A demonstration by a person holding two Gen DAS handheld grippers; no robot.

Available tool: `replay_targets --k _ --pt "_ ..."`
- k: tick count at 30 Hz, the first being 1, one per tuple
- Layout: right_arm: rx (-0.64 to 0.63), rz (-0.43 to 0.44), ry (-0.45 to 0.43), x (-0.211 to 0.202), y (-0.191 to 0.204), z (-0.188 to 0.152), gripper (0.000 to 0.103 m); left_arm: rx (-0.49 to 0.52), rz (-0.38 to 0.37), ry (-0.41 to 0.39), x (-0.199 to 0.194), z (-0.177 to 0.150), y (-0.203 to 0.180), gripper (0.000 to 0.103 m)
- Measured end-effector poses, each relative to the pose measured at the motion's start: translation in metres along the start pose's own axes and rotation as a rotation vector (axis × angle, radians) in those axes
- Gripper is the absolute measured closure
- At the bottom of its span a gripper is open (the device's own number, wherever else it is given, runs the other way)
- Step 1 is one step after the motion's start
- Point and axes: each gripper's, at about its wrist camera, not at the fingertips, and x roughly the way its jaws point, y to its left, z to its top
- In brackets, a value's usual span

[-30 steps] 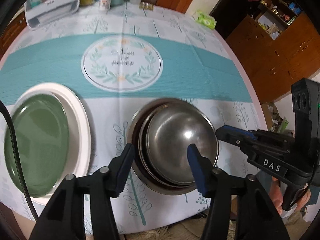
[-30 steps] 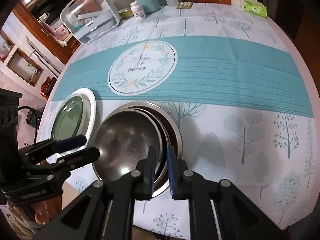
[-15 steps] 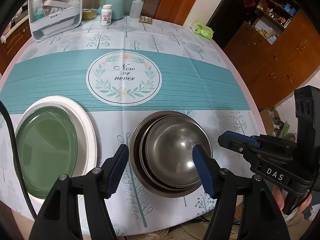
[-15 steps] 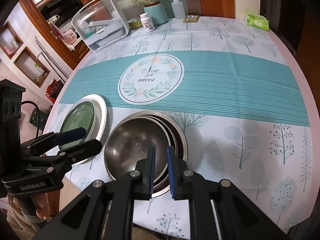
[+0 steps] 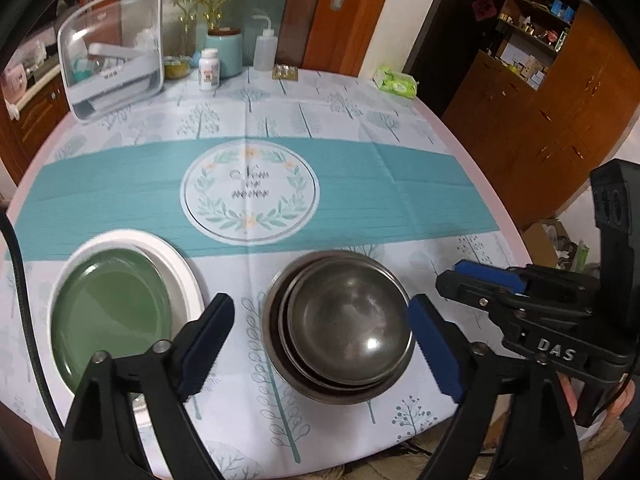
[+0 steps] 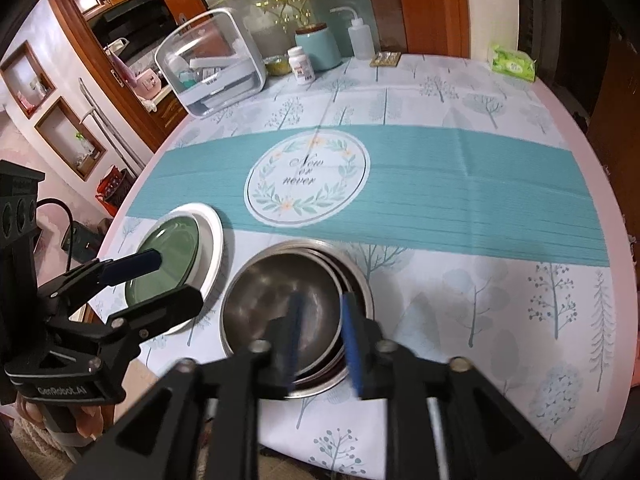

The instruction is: Organize plates and bowls

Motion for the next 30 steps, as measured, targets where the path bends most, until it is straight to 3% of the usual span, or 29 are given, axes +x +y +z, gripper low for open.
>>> replay_targets --k 10,16,21,30 --pt "0.034 -0.043 -0.073 -0.013 -0.013 0.007 0.056 0.028 0.008 -0.055 -0.006 0.003 0.003 0.014" --pt "0.082 -0.03 -0.007 0.013 -0.026 0.001 0.056 0.027 0.013 0.032 0.021 -0.003 0.008 0.014" --pt "0.106 -0.02 0.057 0.037 -0.033 -0.008 0.056 -0.036 -0.044 0.135 0.05 -0.013 0.02 0.014" --pt "0.16 0.029 0.155 0.066 -0.042 -0.021 0.056 -0.138 -0.13 0.236 0.081 -0.026 0.032 0.014"
